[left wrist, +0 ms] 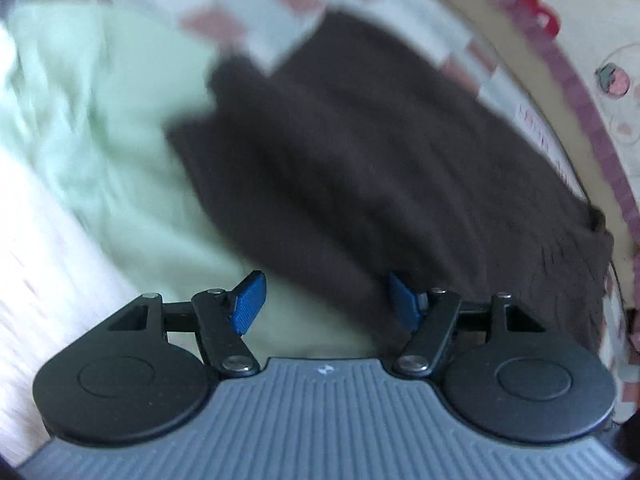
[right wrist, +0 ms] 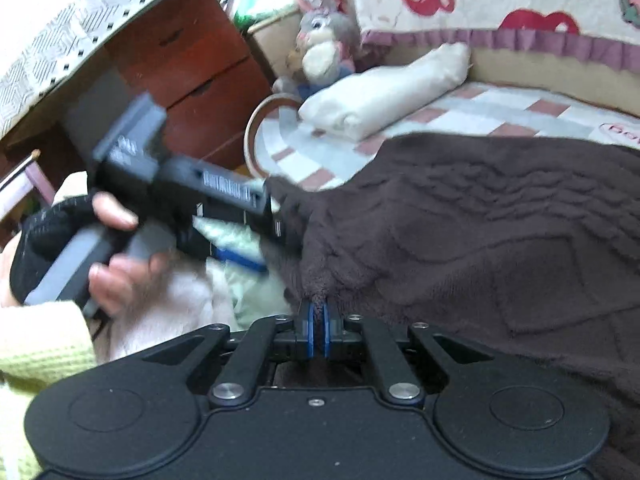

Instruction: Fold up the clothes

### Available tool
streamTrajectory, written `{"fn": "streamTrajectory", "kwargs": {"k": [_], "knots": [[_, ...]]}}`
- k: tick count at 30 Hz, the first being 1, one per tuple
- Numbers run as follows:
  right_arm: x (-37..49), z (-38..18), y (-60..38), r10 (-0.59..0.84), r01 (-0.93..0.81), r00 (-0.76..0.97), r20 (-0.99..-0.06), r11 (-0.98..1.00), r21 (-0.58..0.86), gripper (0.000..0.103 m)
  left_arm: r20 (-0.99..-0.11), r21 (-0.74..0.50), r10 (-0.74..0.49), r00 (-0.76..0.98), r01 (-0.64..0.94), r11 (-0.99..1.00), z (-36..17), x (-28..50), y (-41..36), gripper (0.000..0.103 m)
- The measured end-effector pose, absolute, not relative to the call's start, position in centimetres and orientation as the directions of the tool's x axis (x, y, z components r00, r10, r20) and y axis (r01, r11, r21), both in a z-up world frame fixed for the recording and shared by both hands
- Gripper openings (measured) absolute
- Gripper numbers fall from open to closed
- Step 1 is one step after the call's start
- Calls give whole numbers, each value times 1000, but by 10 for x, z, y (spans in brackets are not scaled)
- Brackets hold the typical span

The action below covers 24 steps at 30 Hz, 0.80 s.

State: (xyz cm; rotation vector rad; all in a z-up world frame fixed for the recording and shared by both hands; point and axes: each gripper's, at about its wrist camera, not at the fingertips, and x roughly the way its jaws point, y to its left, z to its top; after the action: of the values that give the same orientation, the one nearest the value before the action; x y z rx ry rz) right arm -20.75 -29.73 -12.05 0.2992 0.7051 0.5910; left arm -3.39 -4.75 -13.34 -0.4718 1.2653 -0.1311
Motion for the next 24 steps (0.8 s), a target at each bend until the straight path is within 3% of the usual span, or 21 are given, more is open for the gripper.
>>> {"fn": "streamTrajectory", "kwargs": {"k": [4,7,10,11,12,13,14,17,19,20,22,24], "knots": [[-207,-118,-300,639,-436,594,-490,767,471,7,-870,-440,-348,349,-232,868,-129,-37,-41,67],[-206,-119,-309,671,-445,590,-448,734,513,7,-853,-445,-311,419,-272,854,-123,-36,-35,75],[-203,-126,-315,685,-438,575,-447,719,540,7,-862,-364,-216,458,-263,893,-130,-24,-40,79],[-202,-129,-315,692,-438,563,-451,713,548,7,-866,-325,-187,464,-238,915,-134,-19,-45,76],[-202,-132,-315,700,-439,549,-457,707,555,7,-868,-285,-157,470,-214,934,-138,-14,-49,67],[-202,-135,-315,698,-434,540,-471,710,555,7,-859,-257,-143,492,-173,951,-136,-14,-54,30],[-203,-136,-316,677,-409,547,-493,729,548,7,-846,-230,-133,517,-128,965,-133,-16,-58,15],[-212,-131,-325,556,-297,629,-543,818,493,9,-749,-118,-81,658,-13,993,-103,-33,-67,5],[-225,-121,-344,434,-180,716,-548,872,455,13,-659,-20,-19,752,8,1000,-83,-44,-67,5],[-232,-117,-357,362,-113,748,-556,895,431,15,-633,-21,-19,774,8,1000,-76,-47,-64,5],[-245,-108,-389,204,36,789,-580,927,374,36,-632,-100,-67,772,4,995,-71,-45,-54,5],[-262,-103,-428,35,208,796,-604,922,326,41,-647,-142,-85,758,-10,990,-74,-40,-50,5]]}}
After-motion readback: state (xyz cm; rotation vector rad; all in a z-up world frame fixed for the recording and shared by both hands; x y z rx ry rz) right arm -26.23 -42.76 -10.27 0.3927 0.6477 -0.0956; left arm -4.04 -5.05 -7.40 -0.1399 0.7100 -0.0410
